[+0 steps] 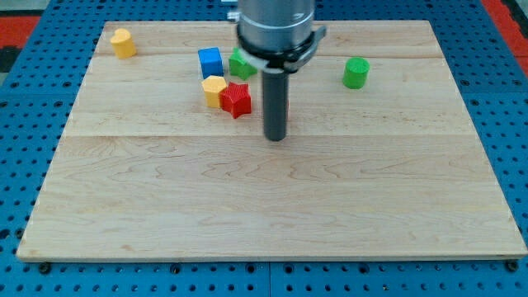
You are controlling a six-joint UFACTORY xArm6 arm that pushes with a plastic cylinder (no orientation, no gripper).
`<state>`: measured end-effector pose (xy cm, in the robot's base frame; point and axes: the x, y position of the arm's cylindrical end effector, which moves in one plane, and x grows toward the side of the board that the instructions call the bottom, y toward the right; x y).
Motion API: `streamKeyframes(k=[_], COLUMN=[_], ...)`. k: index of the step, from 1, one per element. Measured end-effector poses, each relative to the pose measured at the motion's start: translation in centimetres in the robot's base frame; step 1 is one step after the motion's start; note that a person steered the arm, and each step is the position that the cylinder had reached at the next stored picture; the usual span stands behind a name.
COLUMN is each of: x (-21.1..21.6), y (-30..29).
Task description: Move the red circle to the top center
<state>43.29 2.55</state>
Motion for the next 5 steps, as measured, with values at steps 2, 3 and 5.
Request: streamKeyframes(k=[2, 3, 5], x=[-8.4, -5.7, -7.8], y=[-3.2, -4.3, -4.5])
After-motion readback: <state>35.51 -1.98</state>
